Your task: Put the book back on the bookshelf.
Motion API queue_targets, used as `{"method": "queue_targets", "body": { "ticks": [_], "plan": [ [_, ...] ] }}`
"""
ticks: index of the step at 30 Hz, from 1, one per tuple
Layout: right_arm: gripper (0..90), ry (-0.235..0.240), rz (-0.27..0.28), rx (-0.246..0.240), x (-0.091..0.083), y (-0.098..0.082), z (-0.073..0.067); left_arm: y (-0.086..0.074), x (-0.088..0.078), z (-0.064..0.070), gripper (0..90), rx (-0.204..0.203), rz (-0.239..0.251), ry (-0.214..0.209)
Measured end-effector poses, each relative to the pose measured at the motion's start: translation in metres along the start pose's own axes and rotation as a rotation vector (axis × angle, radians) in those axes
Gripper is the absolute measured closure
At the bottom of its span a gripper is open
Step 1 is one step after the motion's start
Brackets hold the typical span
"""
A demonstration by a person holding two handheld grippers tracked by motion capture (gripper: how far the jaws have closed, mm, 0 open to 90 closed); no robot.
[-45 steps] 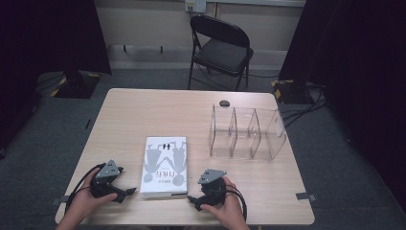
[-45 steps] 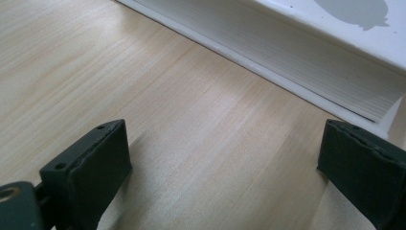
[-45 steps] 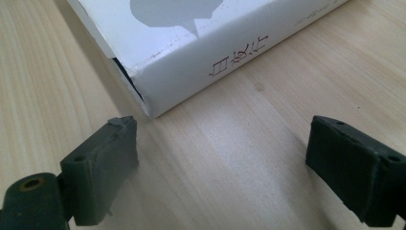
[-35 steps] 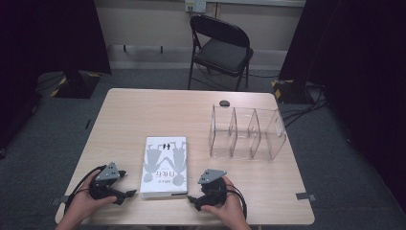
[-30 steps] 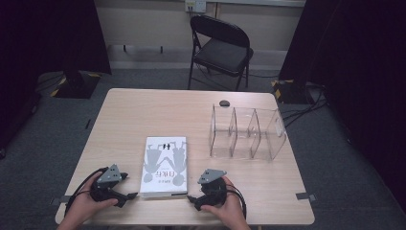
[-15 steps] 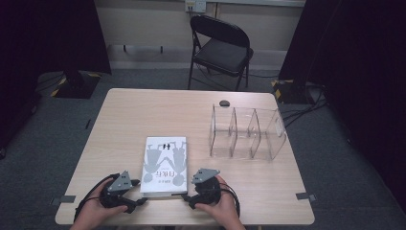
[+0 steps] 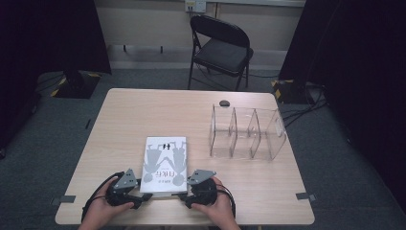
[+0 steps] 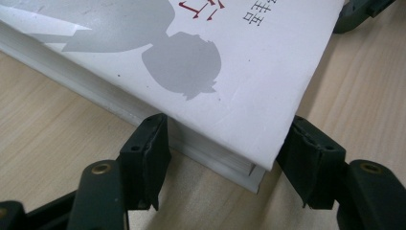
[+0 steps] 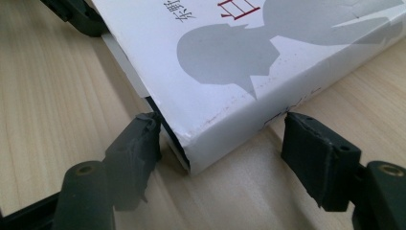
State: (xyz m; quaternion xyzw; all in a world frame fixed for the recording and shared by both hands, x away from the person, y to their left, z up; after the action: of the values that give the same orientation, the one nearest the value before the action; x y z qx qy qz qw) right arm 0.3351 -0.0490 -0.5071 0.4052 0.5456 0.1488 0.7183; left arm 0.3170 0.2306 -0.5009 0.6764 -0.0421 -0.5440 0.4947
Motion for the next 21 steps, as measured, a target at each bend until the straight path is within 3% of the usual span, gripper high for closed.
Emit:
{"method": "queue_targets", "body": {
  "ticks": [6,16,21],
  "plan": [
    [28.6,-0.012,-0.009,0.011,0.000,0.001,-0.002,0.006,0.000,0.003,37.6,-0.008,-0.038,0.035],
    [28.6,-0.034,-0.011,0.021,0.001,0.003,-0.005,0.013,-0.004,0.003,39.0,0.009,-0.071,0.039],
    [28.0,-0.050,-0.021,0.034,0.002,0.004,-0.007,0.022,-0.014,0.005,40.1,-0.010,-0.002,0.034]
  ]
}}
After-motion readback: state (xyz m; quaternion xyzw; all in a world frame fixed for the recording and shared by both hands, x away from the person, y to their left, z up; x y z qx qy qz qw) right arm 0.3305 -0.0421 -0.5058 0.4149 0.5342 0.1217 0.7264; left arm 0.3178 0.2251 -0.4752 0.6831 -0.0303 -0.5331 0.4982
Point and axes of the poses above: each handheld gripper's, and its own axes: x roughly forward along the jaws, y roughly out of its top, z roughly to its right, the point moved 1 cm from there along x, roughly forward along the jaws, and after that the axes turned 6 degrees about -x, right-handed, at the moved point
